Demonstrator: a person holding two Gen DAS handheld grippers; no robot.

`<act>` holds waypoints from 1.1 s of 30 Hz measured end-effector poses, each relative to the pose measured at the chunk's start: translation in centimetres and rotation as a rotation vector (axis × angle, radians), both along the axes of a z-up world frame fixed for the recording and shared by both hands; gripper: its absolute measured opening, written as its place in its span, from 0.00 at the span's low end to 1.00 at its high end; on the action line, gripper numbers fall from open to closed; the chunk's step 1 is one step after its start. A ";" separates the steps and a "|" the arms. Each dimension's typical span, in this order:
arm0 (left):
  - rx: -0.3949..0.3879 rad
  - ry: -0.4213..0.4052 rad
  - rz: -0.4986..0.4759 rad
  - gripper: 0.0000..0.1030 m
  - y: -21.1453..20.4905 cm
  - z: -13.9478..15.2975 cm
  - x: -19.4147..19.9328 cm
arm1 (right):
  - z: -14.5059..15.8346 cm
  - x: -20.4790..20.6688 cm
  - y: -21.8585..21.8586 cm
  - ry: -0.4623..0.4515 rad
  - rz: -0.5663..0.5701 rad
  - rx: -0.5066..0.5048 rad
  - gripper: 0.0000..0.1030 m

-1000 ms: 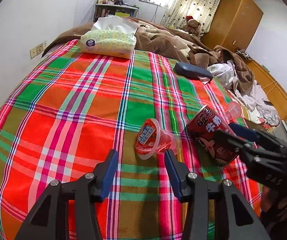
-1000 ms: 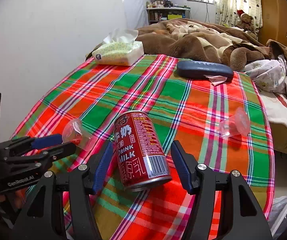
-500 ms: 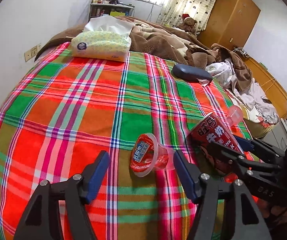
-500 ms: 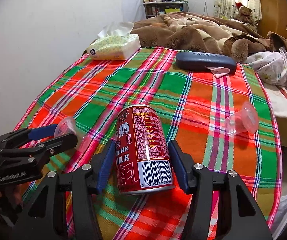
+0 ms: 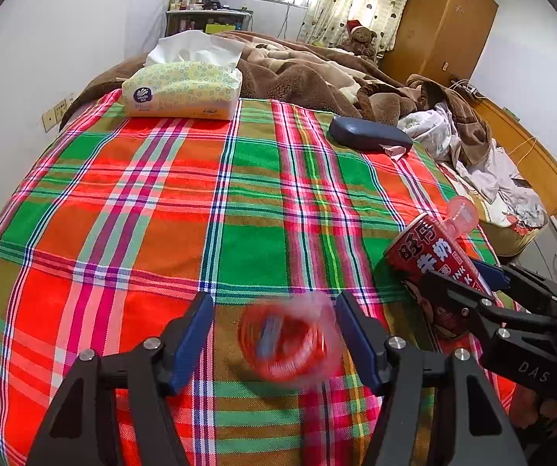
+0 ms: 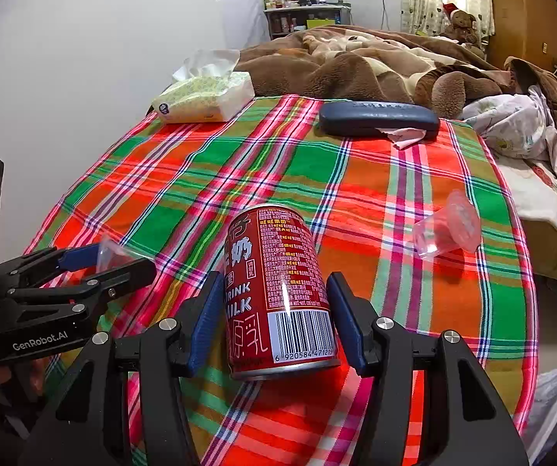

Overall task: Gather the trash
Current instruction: 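Grasp the red jelly cup with the left tool while the right tool grasps the red milk can, then carry the jelly cup and milk can over the white bin and release both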

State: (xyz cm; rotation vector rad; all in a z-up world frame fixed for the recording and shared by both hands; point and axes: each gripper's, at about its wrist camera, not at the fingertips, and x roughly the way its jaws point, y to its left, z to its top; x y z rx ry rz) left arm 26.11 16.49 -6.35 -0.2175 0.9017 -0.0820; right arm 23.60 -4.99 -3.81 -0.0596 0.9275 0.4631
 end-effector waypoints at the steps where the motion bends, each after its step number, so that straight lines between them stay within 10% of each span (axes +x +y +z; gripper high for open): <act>1: 0.002 -0.001 -0.002 0.55 0.0 0.0 0.0 | 0.0 0.0 -0.1 0.001 -0.003 0.003 0.54; 33: 0.056 -0.032 0.019 0.44 -0.1 1.7 -2.1 | 0.4 -0.6 -0.9 -0.012 -0.022 0.018 0.54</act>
